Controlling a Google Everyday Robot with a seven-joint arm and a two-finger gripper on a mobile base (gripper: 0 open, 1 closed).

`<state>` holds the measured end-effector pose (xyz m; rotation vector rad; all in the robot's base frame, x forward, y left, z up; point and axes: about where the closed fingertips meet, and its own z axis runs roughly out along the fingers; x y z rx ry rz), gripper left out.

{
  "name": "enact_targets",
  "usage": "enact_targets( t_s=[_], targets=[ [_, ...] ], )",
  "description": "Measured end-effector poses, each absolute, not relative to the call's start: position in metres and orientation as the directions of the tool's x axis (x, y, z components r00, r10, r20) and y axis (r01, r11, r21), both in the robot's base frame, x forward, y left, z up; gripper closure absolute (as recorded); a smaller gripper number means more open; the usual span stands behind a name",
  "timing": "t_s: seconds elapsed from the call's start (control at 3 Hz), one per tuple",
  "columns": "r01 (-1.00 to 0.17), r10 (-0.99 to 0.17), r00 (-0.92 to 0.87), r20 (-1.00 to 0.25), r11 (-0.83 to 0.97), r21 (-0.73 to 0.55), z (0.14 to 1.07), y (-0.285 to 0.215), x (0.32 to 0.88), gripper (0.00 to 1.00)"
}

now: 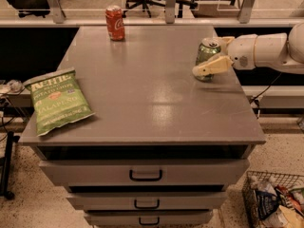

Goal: Move green can near green jalapeno chip bag

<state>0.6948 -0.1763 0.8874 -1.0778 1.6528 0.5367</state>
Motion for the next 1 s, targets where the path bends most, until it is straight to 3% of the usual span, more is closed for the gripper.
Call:
enact_targets(
  t_s=[1.0],
  targets=[
    [-0.859,-0.211,0.044,-0.977,0.492,-0.144,0.933,-0.174,0.687,0.87]
  ],
)
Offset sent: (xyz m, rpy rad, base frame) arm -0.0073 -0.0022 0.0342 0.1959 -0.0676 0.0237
